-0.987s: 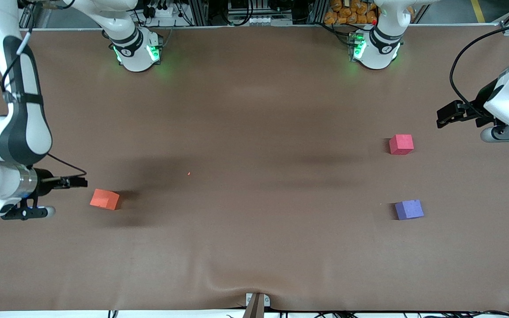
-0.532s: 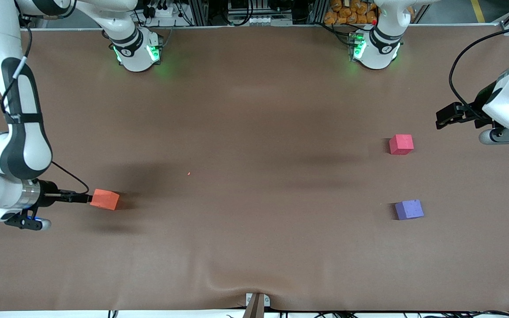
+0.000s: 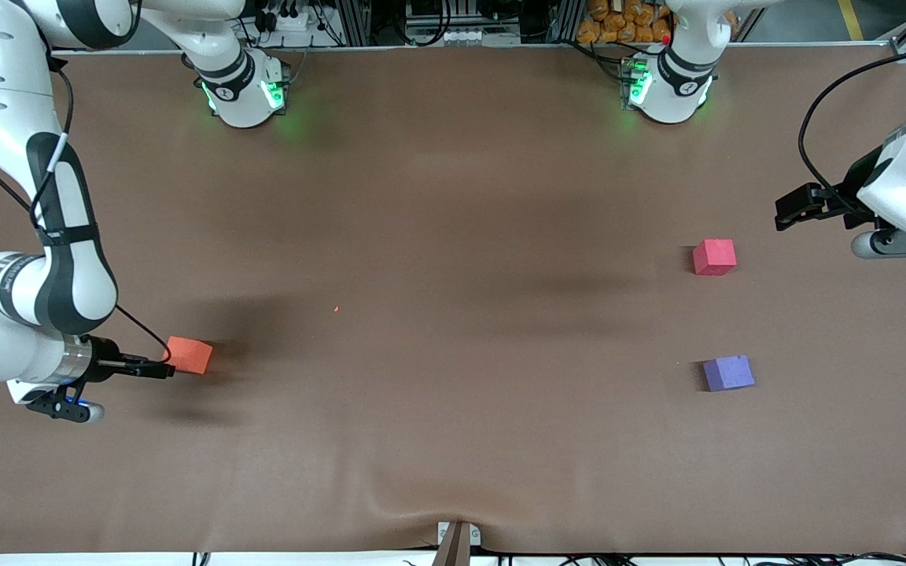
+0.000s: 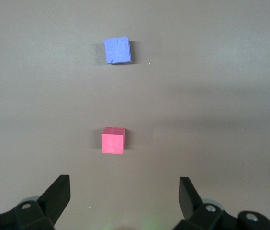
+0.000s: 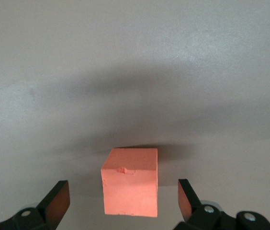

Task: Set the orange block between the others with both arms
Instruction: 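Close the right gripper on the orange cube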

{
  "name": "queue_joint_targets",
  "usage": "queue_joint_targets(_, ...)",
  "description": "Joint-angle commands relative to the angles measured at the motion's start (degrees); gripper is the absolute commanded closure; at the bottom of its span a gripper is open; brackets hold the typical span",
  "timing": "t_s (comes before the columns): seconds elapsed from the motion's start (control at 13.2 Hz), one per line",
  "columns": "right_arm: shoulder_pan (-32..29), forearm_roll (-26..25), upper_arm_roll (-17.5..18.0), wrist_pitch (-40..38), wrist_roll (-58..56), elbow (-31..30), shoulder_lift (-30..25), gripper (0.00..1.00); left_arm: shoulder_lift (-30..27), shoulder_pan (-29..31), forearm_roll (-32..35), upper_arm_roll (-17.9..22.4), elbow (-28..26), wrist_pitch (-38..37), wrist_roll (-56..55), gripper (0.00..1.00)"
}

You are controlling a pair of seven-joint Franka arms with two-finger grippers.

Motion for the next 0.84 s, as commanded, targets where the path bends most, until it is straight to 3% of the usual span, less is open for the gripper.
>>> queue_joint_targets(0.0, 0.34, -0.01, 0.18, 0.55, 1.04, 0.63, 1.35, 0.00, 0.09, 0.25, 0.77, -0.40, 0.21, -0.72, 0.89, 0.00)
queue_joint_targets(0.76, 1.30, -2.64, 0.18, 1.34, 4.65, 0.55, 4.07, 0.00, 0.45, -0.02, 1.12, -0.49, 0.03, -0.73, 0.80, 0.00)
